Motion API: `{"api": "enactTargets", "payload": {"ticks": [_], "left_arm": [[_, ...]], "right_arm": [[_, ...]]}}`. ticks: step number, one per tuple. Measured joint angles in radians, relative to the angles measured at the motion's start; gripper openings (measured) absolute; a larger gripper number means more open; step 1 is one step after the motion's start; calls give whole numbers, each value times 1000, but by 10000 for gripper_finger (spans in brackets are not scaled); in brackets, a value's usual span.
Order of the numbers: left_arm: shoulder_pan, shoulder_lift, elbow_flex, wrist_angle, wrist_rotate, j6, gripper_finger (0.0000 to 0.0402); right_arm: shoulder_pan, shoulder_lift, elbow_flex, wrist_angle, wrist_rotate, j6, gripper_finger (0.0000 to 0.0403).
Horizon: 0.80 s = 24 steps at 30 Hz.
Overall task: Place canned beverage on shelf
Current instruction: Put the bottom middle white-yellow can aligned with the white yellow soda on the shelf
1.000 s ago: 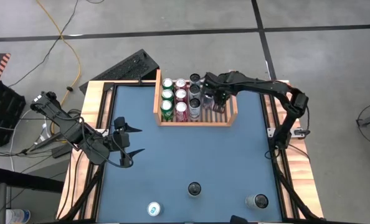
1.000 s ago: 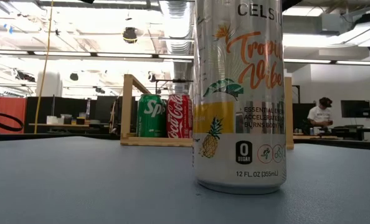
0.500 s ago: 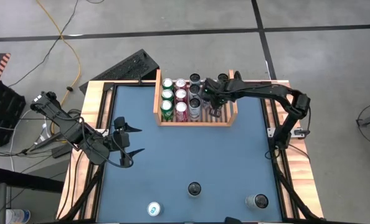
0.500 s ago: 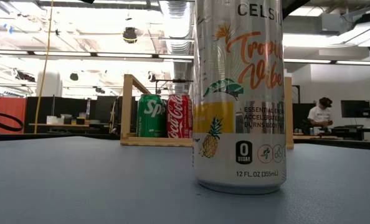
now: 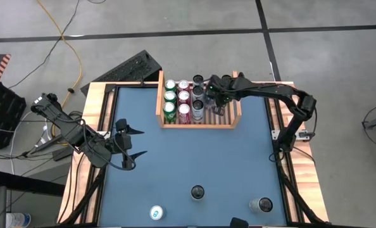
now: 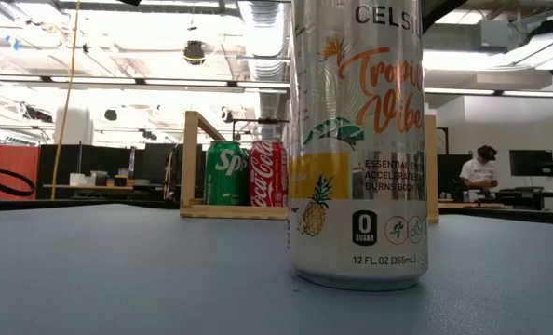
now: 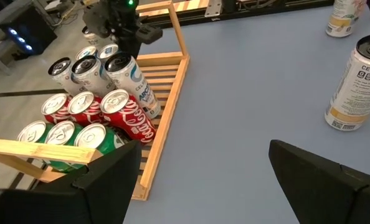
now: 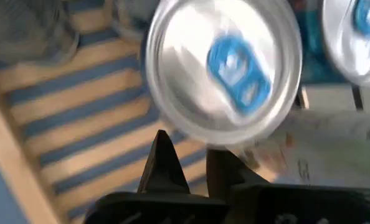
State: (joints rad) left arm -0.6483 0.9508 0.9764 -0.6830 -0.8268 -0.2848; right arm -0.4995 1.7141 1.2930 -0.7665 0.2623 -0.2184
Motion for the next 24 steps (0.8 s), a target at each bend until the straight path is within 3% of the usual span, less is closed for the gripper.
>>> {"api": "enactTargets", "payload": {"ticks": [8, 14, 18, 24], "left_arm": [[0, 0, 0, 0, 0, 11, 341], [0, 0, 0, 0, 0, 10, 341], [0, 0, 0, 0, 0, 12, 341], [0, 0, 0, 1, 0, 10, 341]], "right_arm": [[121, -99, 137, -257, -29, 93, 0], [327, -221, 202, -266, -297, 191, 13], [517, -238, 203, -226, -308, 270, 66], [773, -153, 211, -83, -187, 306, 199]]}}
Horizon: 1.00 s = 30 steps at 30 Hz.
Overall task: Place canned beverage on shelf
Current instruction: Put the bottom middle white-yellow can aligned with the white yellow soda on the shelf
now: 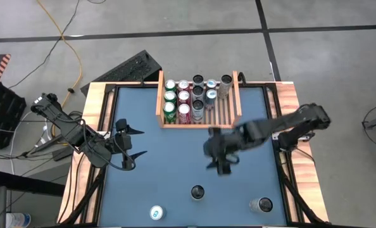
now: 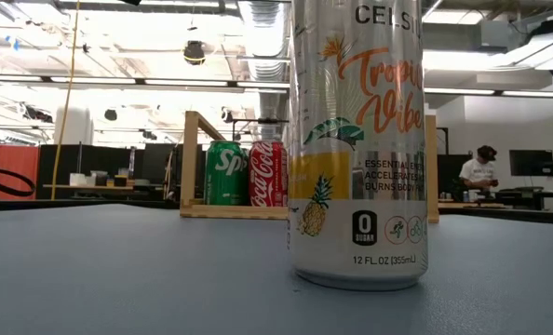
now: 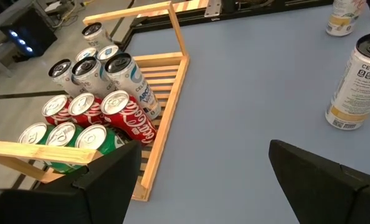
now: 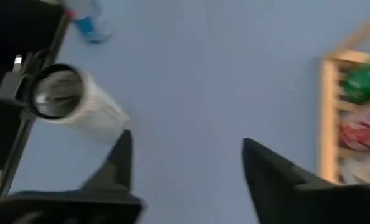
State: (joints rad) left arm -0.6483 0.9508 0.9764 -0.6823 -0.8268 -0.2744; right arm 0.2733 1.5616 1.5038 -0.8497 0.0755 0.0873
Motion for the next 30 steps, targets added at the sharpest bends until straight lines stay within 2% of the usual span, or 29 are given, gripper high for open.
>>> {"api": "enactTargets", "payload": {"ticks": [3, 6, 9, 15, 19, 25, 30], "left_arm": [[0, 0, 0, 0, 2, -9, 341], [0, 0, 0, 0, 9, -12, 341], [0, 0, 0, 0, 28, -20, 341], [0, 0, 0, -1, 64, -29, 341], [0, 0, 0, -1, 88, -52, 341], [0, 0, 0, -2, 116, -60, 341], [0, 0, 0, -10, 115, -61, 341]], "right_arm": [[65, 81, 73, -11, 14, 45, 256], [110, 174, 197, -54, 18, 71, 286], [158, 286, 344, -127, 20, 73, 295], [236, 492, 663, -380, 33, 73, 297], [261, 618, 838, -447, 84, 77, 297], [263, 671, 828, -487, 44, 95, 297], [249, 672, 831, -525, 57, 92, 297]]}}
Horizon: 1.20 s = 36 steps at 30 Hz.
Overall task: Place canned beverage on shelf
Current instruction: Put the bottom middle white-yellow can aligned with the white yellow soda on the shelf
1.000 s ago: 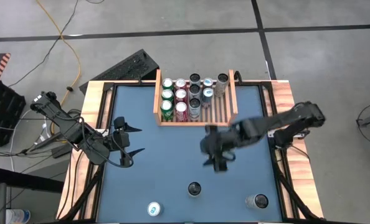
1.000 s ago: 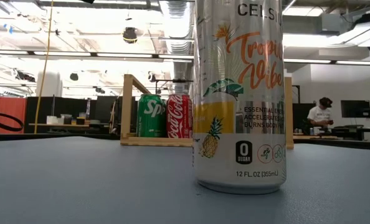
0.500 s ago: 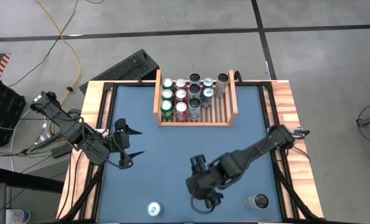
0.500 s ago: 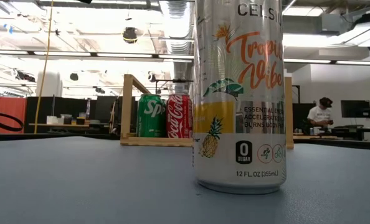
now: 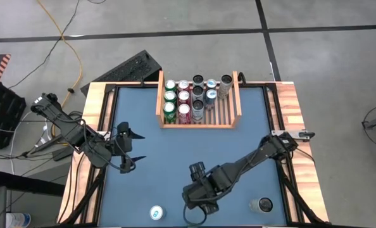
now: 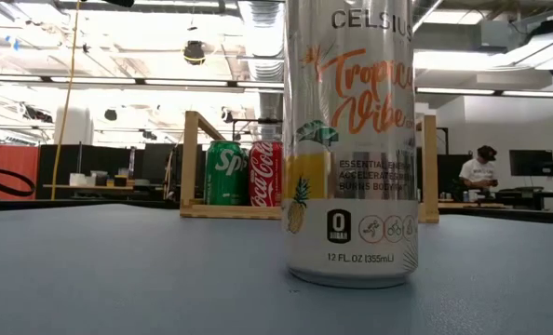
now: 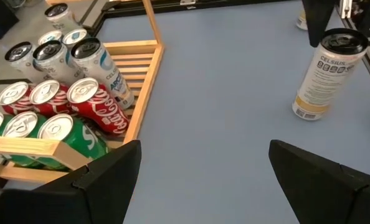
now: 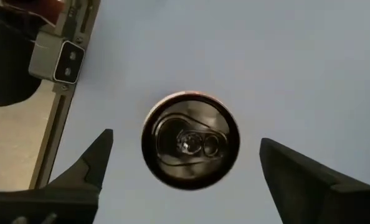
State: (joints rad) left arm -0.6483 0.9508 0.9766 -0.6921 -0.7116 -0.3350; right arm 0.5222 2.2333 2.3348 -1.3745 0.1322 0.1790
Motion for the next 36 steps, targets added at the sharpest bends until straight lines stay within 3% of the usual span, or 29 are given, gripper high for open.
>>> {"api": "enactTargets", "payload": {"ticks": [18, 26, 30, 36], "left_arm": [[0, 0, 0, -1, -1, 0, 341], [0, 0, 0, 0, -2, -1, 341], [0, 0, 0, 0, -2, -2, 341], [0, 0, 0, 1, -2, -7, 341]], "right_arm": [[-38, 46, 0, 29, -35, -29, 297], [-41, 68, -1, 27, -67, -21, 279], [-46, 79, -1, 31, -64, -21, 252], [-51, 79, 0, 28, -61, -28, 163]]}}
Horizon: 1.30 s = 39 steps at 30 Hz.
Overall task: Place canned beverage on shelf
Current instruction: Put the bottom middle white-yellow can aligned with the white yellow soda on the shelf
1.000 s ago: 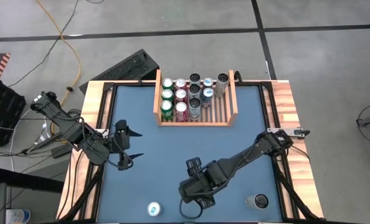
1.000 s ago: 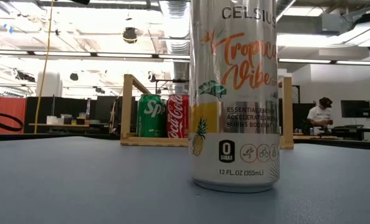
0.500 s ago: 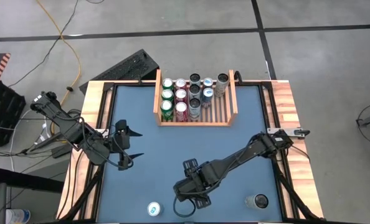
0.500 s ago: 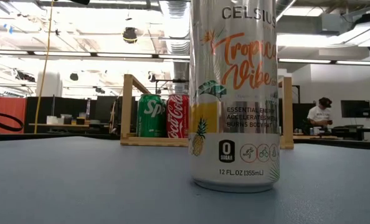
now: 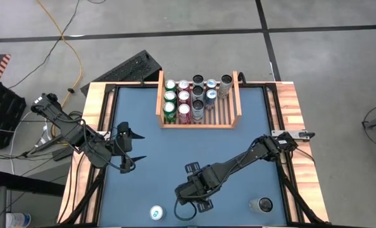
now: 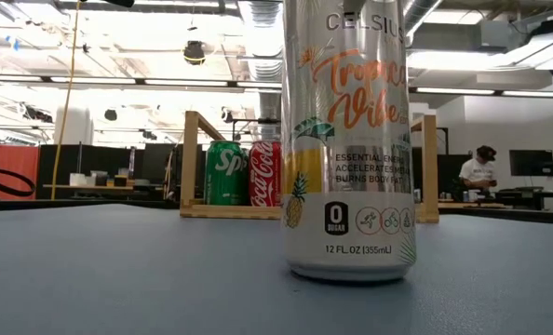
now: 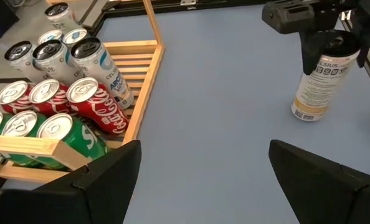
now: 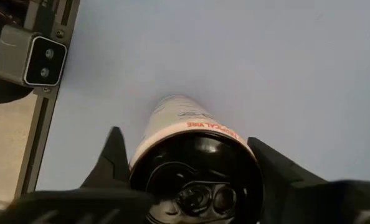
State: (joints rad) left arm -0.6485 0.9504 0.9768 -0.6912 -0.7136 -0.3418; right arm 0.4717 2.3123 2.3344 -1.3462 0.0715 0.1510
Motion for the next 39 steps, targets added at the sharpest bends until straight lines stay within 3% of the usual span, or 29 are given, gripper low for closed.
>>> {"api": "enactTargets", "payload": {"ticks": [6, 16, 28, 32, 39], "left_arm": [[0, 0, 0, 0, 0, -3, 341], [0, 0, 0, -3, 0, -3, 341], [0, 0, 0, -24, -1, -1, 341], [0, 0, 0, -30, -3, -3, 341], [0, 0, 0, -36, -5, -4, 341]], "right_arm": [[-4, 0, 0, -1, 10, -12, 158], [-14, -35, 5, -86, 130, -78, 158], [-133, -278, -10, -225, 196, -119, 158], [-207, -406, -93, -221, 198, -110, 158], [-369, -658, -425, -203, 216, -158, 158]]}}
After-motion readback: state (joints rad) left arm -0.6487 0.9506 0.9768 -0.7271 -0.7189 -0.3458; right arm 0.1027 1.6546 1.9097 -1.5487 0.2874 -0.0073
